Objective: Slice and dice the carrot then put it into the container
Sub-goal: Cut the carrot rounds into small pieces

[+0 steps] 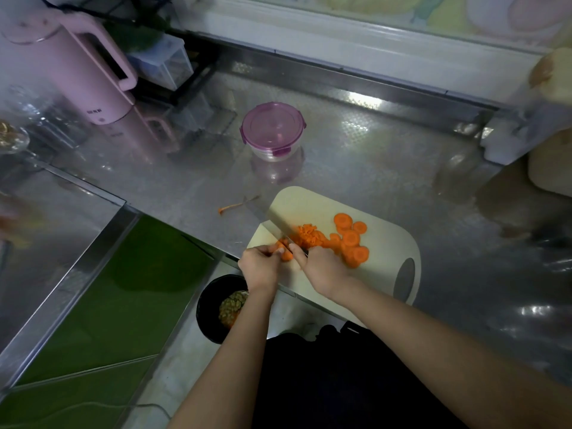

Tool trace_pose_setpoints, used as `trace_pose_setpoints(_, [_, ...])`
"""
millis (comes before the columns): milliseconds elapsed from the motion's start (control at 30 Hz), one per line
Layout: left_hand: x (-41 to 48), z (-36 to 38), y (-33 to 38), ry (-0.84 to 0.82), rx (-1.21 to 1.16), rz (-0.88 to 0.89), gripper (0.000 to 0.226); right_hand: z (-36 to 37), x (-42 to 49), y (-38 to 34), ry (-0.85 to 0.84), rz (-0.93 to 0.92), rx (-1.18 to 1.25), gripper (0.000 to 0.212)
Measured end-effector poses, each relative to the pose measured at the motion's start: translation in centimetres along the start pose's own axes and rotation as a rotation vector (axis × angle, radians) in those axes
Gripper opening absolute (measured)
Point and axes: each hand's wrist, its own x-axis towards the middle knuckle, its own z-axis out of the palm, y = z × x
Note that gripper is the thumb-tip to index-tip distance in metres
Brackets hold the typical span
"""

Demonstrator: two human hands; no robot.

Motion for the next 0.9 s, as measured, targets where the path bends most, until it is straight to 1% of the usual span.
trace_pose_setpoints(267, [0.0, 0.0, 0.1, 0.027, 0.012, -0.018, 0.013, -0.1, 0.0, -0.4, -0.025, -0.035, -0.024, 0.061])
trace_pose_setpoints(400, [-0.1, 0.0, 0.1, -0.006, -0.021, -0.014, 0.009, -0.1, -0.2, 0.5, -0.028, -0.053, -0.023, 0.062])
trace_pose_setpoints(533, [-0.1, 0.1, 0.0, -0.008, -0.021, -0.006, 0.009, -0.3, -0.8, 1.1, -0.024, -0.043, -0.049, 0.060])
trace_pose_setpoints(700, [0.1, 0.1, 0.0, -0.009, -0.005, -0.007, 0.008, -0.2, -1.4, 0.5, -0.017, -0.060, -0.152, 0.050])
trace_pose_setpoints(800, [0.1, -0.1, 0.1, 0.001, -0.021, -0.019, 0.007, 0.1, -1.4, 0.1, 0.008, 0.001, -0.142, 0.063])
trace_pose_setpoints(900, [0.1, -0.1, 0.0, -0.011, -0.011, -0.018, 0.008, 0.5, -0.5, 0.3, 0.002, -0.006, -0.090, 0.062])
